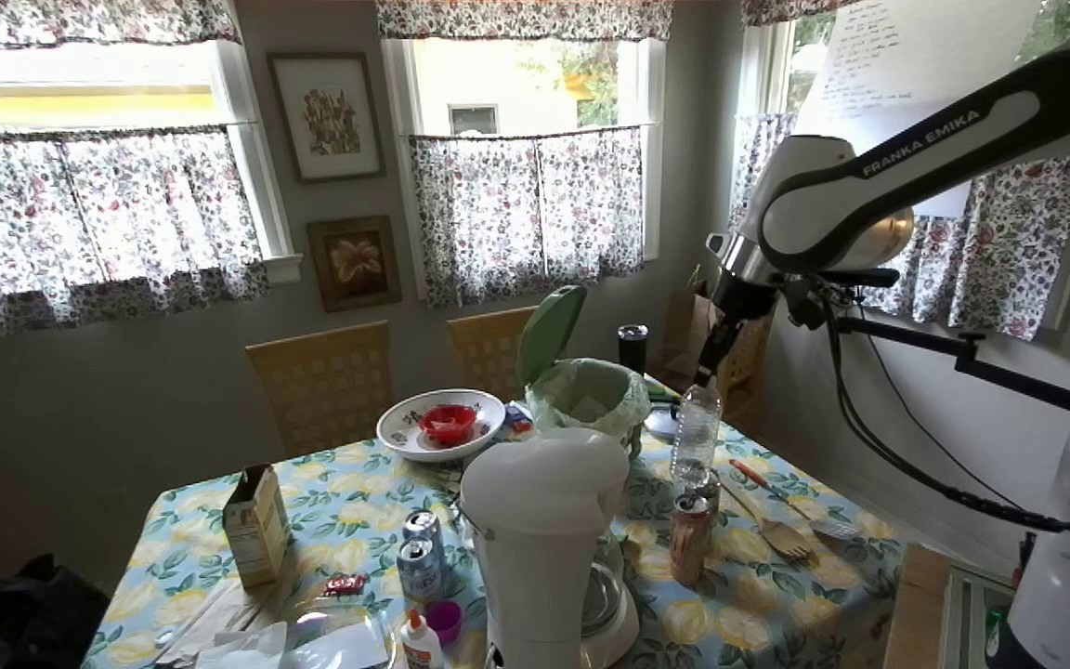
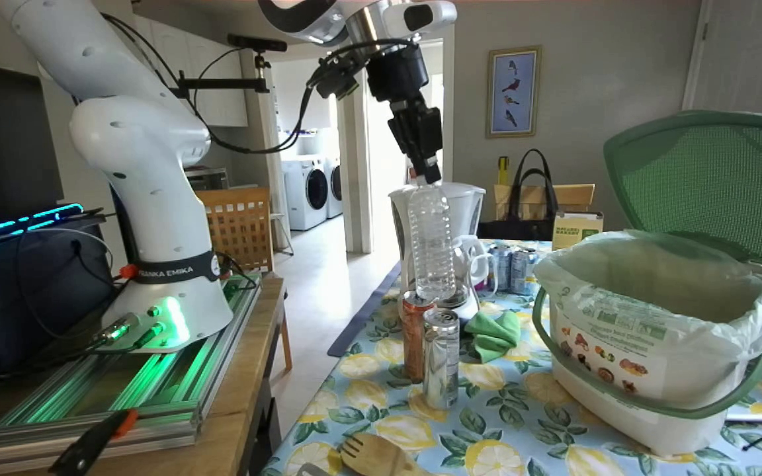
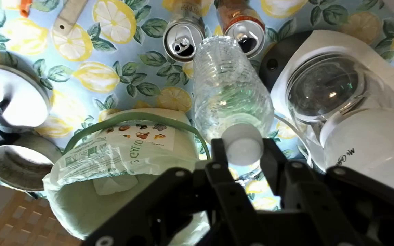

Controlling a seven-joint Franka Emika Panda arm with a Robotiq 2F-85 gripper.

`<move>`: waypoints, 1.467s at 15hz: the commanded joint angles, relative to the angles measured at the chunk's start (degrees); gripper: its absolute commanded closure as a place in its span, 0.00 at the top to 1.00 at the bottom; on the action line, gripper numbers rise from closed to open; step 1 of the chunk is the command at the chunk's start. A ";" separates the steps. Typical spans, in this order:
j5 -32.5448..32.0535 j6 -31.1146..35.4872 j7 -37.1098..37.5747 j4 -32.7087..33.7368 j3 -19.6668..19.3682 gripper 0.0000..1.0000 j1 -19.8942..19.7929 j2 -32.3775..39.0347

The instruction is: Put the plastic bottle on top of the cans

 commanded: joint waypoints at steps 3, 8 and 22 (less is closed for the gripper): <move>-1.25 1.72 -0.06 -1.34 -0.43 0.08 -0.12 -0.09; -1.06 1.90 -0.37 -1.86 -0.80 0.08 -0.05 0.20; -1.57 1.73 -0.60 -1.56 -1.49 0.08 -0.83 0.30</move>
